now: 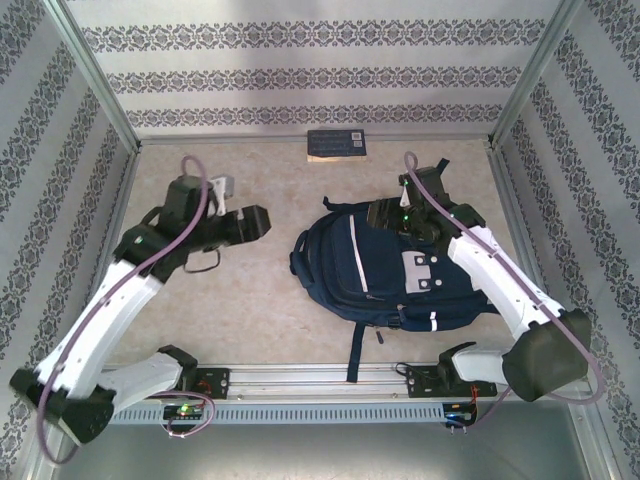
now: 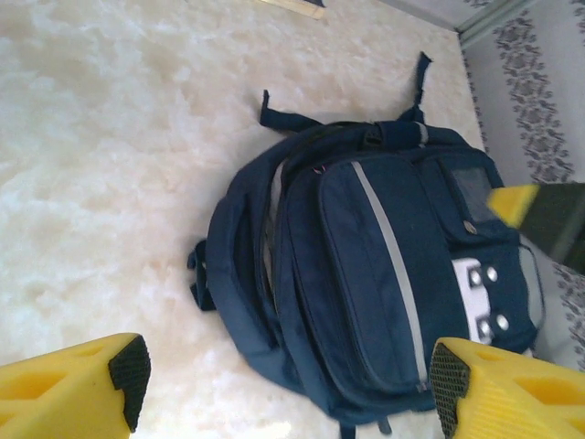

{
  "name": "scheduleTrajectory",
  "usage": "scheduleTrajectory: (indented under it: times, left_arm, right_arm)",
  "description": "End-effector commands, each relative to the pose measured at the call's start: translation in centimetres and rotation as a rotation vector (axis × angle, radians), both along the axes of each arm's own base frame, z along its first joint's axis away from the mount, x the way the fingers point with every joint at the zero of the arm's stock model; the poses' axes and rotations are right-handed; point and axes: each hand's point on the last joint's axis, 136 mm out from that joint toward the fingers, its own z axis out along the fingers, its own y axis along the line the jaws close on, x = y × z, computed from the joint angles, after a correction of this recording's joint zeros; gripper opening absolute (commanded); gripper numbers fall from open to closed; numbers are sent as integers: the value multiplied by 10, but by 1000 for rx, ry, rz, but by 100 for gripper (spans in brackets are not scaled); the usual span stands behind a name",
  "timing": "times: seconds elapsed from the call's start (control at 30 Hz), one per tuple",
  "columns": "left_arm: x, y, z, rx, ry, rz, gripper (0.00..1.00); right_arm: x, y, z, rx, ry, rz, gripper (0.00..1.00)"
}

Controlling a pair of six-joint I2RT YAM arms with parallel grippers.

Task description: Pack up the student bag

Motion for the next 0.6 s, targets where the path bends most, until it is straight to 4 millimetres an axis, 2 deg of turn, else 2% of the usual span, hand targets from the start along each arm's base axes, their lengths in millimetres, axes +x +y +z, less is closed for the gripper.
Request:
scheduleTrajectory:
  times: [0.0,0.13,0.23,0.3,0.4,0.47,0.57]
  left_arm:
    - [48,-8,19,-74,-94,46,82]
    - [81,-20,10,-153,-71,64,82]
    - [92,-23,-1,-173,-55,59,82]
    - [103,-21,-8,-166,-59,68,82]
    - [139,-15,-20,-177,-57,127,82]
    - [169,-17,-30,-188,-46,164,82]
    - [206,-36,-54,-233,22,132,80]
  right_arm:
    - [36,-3,23,-11,-102,-22,70]
    - [91,14,12,127,-62,-9,59]
    - [139,25,-2,261,-12,-12,47]
    - [169,25,-17,319,12,-40,43]
    - [209,19,-36,381,38,-91,41]
    - [234,16,-47,394,46,-102,46]
    - [266,12,-61,390,69,-101,52]
